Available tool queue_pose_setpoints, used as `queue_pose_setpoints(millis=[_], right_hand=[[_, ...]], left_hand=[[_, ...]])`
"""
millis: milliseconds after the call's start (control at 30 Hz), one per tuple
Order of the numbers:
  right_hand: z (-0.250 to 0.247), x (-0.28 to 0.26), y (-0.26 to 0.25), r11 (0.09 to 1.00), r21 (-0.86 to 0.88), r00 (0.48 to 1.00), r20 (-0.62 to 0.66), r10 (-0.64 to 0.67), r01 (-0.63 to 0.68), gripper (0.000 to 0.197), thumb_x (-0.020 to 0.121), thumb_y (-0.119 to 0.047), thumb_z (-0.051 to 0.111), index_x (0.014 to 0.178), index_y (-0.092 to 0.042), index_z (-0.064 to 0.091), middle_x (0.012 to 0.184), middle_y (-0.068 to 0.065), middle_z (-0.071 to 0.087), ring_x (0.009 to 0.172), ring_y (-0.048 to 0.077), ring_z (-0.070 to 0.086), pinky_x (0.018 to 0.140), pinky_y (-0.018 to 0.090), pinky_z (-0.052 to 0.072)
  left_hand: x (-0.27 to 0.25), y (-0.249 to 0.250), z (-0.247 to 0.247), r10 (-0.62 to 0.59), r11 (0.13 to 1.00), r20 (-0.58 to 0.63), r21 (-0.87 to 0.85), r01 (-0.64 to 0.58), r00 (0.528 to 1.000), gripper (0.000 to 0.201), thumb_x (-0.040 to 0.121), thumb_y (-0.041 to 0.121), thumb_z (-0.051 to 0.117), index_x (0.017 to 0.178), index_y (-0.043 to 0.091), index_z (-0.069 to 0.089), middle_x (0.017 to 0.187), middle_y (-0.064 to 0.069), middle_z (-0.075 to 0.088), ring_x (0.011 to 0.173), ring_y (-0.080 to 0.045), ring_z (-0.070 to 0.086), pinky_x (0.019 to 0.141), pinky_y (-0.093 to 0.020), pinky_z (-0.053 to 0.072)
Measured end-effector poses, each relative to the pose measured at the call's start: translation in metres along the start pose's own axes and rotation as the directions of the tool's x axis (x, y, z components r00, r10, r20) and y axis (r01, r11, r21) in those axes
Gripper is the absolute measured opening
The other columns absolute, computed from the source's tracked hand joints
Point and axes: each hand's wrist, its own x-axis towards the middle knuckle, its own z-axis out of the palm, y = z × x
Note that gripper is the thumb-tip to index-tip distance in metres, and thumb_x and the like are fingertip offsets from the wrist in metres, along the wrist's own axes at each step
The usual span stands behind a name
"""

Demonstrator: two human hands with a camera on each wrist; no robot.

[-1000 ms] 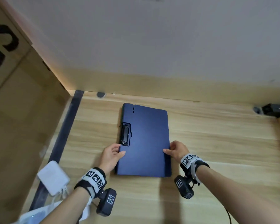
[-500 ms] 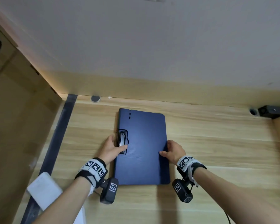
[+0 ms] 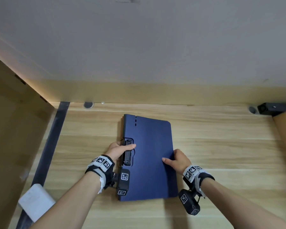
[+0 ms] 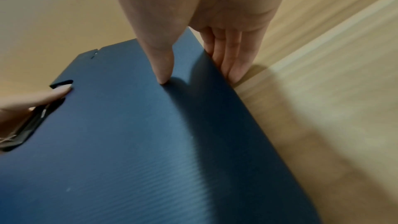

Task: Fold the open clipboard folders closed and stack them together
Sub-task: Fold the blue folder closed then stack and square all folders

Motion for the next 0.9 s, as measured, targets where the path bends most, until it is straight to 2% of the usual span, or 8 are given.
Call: queue_pose_setpoints(millis=[100, 167, 267, 367, 467, 600, 733, 900], right_hand=[[-0.02, -0.006, 0.01, 1.0, 0.027, 1.0, 0.029, 0.003, -0.004, 0.046, 0.074, -0.058, 0.071, 0.083, -0.019, 0.05, 0.084, -0.007, 0.061, 0.079, 0.017, 0.059, 0.064, 0.029, 0.043], [-0.033, -0.011, 0.015, 0.986, 0.162, 1.0, 0.008, -0.027, 0.026, 0.051, 0.072, -0.059, 0.073, 0.089, -0.015, 0.052, 0.09, -0.004, 0.065, 0.084, 0.017, 0.063, 0.072, 0.032, 0.05], [-0.054, -0.018, 0.019, 0.858, 0.509, 0.998, -0.011, -0.068, 0.064, 0.062, 0.076, -0.045, 0.077, 0.119, -0.011, 0.047, 0.116, 0.003, 0.065, 0.103, 0.017, 0.065, 0.093, 0.039, 0.053], [-0.089, -0.031, 0.013, 0.804, 0.57, 0.985, -0.069, -0.158, 0.169, 0.055, 0.081, -0.031, 0.075, 0.125, -0.015, 0.046, 0.128, 0.003, 0.062, 0.113, 0.016, 0.063, 0.099, 0.041, 0.051], [-0.128, -0.04, 0.01, 0.777, 0.57, 0.964, -0.164, -0.21, 0.266, 0.058, 0.078, -0.031, 0.076, 0.127, -0.019, 0.048, 0.128, -0.002, 0.062, 0.114, 0.013, 0.062, 0.097, 0.039, 0.051], [-0.178, -0.058, 0.004, 0.747, 0.539, 0.915, -0.319, -0.246, 0.388, 0.049, 0.075, -0.025, 0.078, 0.118, -0.033, 0.055, 0.118, -0.014, 0.067, 0.108, 0.005, 0.065, 0.093, 0.032, 0.05], [-0.212, -0.071, 0.017, 0.765, 0.475, 0.876, -0.417, -0.241, 0.436, 0.047, 0.069, -0.026, 0.082, 0.112, -0.027, 0.063, 0.105, -0.013, 0.074, 0.098, 0.003, 0.069, 0.09, 0.032, 0.053], [-0.225, -0.084, 0.035, 0.868, 0.296, 0.872, -0.416, -0.258, 0.399, 0.026, 0.066, -0.038, 0.085, 0.085, -0.029, 0.069, 0.084, -0.013, 0.074, 0.082, 0.004, 0.068, 0.077, 0.031, 0.053]], left_hand=[[-0.031, 0.013, 0.022, 0.08, 0.995, 0.017, -0.054, -0.079, 0.997, 0.069, 0.052, 0.037, 0.094, 0.104, 0.019, 0.052, 0.11, -0.007, 0.068, 0.096, -0.018, 0.066, 0.081, -0.035, 0.055], [-0.044, 0.016, 0.036, 0.152, 0.986, 0.013, -0.067, -0.15, 0.988, 0.047, 0.068, 0.018, 0.088, 0.091, 0.025, 0.048, 0.101, -0.004, 0.067, 0.085, -0.013, 0.065, 0.066, -0.027, 0.051], [-0.065, 0.018, 0.053, 0.246, 0.966, 0.031, -0.087, -0.242, 0.969, 0.048, 0.066, 0.01, 0.088, 0.098, 0.021, 0.053, 0.102, -0.006, 0.071, 0.086, -0.014, 0.069, 0.066, -0.024, 0.054], [-0.083, 0.027, 0.066, 0.32, 0.946, 0.054, -0.074, -0.316, 0.946, 0.081, 0.053, 0.021, 0.093, 0.122, 0.009, 0.051, 0.119, -0.011, 0.068, 0.102, -0.022, 0.069, 0.086, -0.037, 0.058], [-0.101, 0.05, 0.08, 0.42, 0.907, 0.059, -0.044, -0.418, 0.905, 0.099, 0.05, 0.027, 0.094, 0.134, 0.009, 0.046, 0.128, -0.004, 0.063, 0.114, -0.018, 0.064, 0.094, -0.034, 0.054], [-0.119, 0.082, 0.106, 0.548, 0.834, 0.043, 0.04, -0.55, 0.835, 0.062, 0.063, 0.008, 0.089, 0.116, 0.015, 0.057, 0.112, 0.002, 0.069, 0.1, -0.009, 0.067, 0.081, -0.021, 0.054], [-0.125, 0.093, 0.133, 0.656, 0.748, 0.031, 0.101, -0.656, 0.754, 0.055, 0.062, 0.002, 0.088, 0.1, 0.028, 0.058, 0.104, 0.009, 0.069, 0.098, -0.007, 0.065, 0.087, -0.028, 0.052], [-0.115, 0.083, 0.151, 0.641, 0.753, 0.021, 0.173, -0.634, 0.767, 0.061, 0.052, 0.001, 0.09, 0.105, 0.015, 0.062, 0.103, 0.001, 0.071, 0.1, -0.019, 0.067, 0.082, -0.034, 0.055]])
